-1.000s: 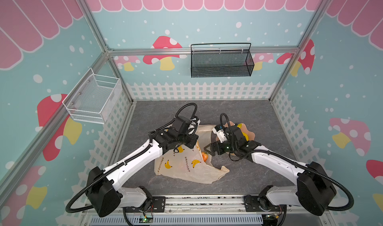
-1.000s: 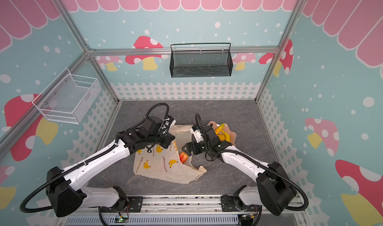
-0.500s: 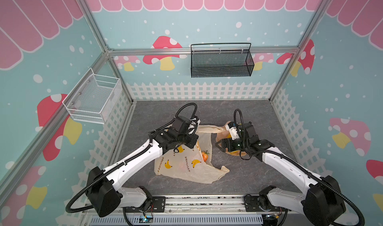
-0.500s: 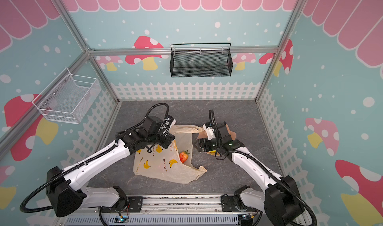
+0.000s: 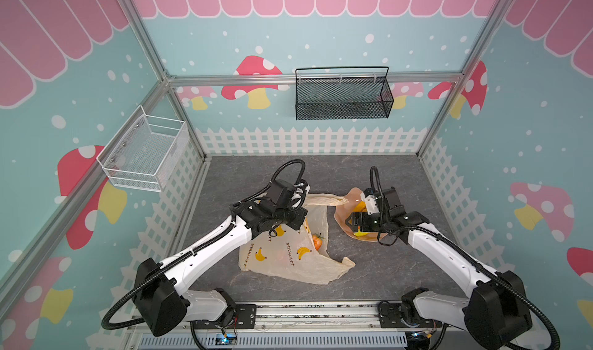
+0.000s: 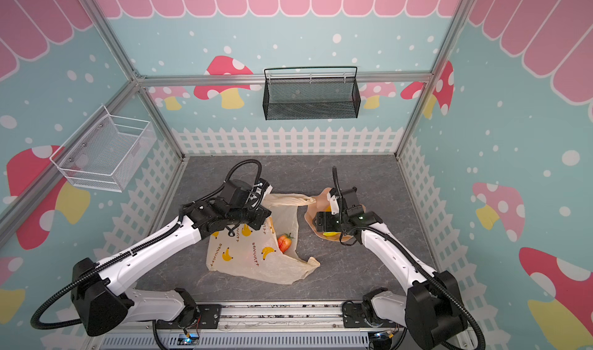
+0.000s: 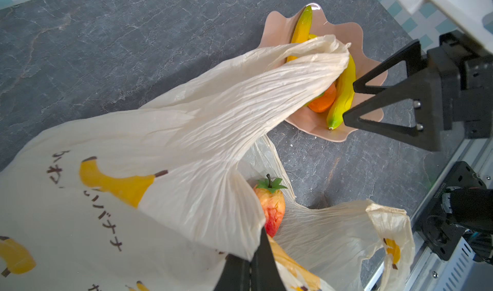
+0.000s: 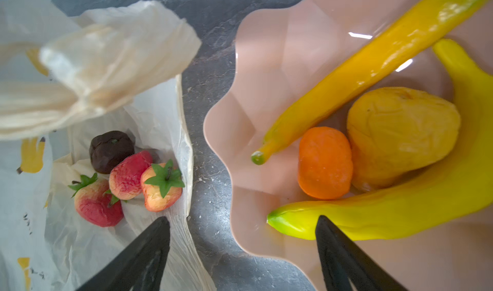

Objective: Place the fruits into the plastic bag
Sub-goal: Pick up the fruit from the plate.

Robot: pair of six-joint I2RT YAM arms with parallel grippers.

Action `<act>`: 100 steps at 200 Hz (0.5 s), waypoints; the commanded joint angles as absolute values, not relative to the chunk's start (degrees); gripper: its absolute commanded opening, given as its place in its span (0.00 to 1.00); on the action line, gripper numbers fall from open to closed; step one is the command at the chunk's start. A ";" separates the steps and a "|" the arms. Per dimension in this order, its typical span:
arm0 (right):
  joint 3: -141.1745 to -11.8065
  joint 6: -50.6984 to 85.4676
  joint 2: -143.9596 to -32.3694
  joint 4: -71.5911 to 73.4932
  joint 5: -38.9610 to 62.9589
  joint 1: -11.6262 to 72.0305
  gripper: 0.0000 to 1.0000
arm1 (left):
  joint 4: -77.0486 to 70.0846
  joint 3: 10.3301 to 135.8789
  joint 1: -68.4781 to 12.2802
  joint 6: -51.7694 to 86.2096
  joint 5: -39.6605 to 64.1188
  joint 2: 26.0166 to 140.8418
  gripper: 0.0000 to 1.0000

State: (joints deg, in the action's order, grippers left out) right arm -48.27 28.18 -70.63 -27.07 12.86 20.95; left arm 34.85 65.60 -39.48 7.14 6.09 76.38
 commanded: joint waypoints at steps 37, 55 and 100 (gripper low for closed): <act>-52.38 24.64 -76.69 -31.88 5.76 19.77 0.76 | 34.30 65.27 -39.38 7.30 6.10 74.93 0.00; -52.79 23.79 -77.79 -31.55 4.79 19.69 0.74 | 34.27 65.14 -39.46 7.35 6.15 74.88 0.00; -53.95 21.57 -81.27 -31.05 2.65 19.42 0.69 | 34.28 65.31 -39.40 7.38 5.98 75.07 0.00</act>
State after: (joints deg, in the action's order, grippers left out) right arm -52.40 23.79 -79.70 -30.35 4.89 19.84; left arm 34.85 65.60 -39.48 7.14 6.09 76.36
